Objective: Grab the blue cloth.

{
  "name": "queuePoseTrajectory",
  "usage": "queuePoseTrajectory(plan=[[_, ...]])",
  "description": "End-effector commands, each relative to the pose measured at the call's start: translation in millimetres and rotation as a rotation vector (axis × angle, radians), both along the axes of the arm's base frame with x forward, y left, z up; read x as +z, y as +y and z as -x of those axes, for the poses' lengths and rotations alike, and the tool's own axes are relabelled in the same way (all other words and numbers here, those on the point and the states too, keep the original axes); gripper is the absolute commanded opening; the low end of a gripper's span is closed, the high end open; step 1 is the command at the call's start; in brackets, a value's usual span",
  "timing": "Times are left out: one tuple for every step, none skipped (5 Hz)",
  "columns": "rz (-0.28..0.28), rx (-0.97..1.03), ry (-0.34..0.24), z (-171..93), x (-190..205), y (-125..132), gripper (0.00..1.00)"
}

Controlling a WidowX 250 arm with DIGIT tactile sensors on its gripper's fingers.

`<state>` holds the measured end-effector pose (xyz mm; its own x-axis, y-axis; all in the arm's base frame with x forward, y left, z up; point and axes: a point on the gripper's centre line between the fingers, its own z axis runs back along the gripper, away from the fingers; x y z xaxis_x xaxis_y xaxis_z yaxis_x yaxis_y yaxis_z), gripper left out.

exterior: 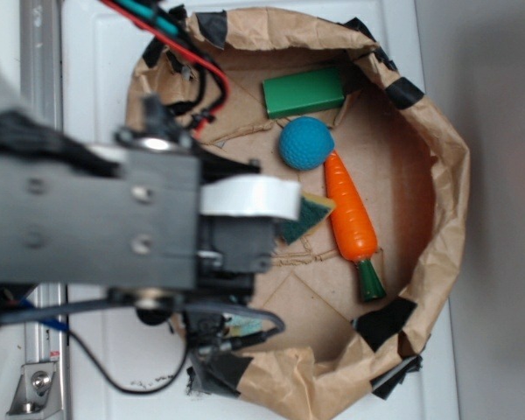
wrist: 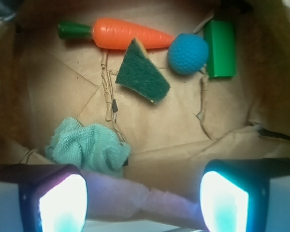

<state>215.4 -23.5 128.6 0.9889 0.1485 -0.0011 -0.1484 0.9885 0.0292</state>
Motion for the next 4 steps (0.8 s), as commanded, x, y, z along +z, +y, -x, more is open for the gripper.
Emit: queuePoseTrajectory(plan=[[0.105,0.106,-0.029,-34,4,41,1.00],[0.163,0.136,-0.021,-38,5,59,1.00],[0.215,0.148,0.050,-46,-20,49,1.00],[0.230,0.081,0.114,-41,-42,9,1.00]])
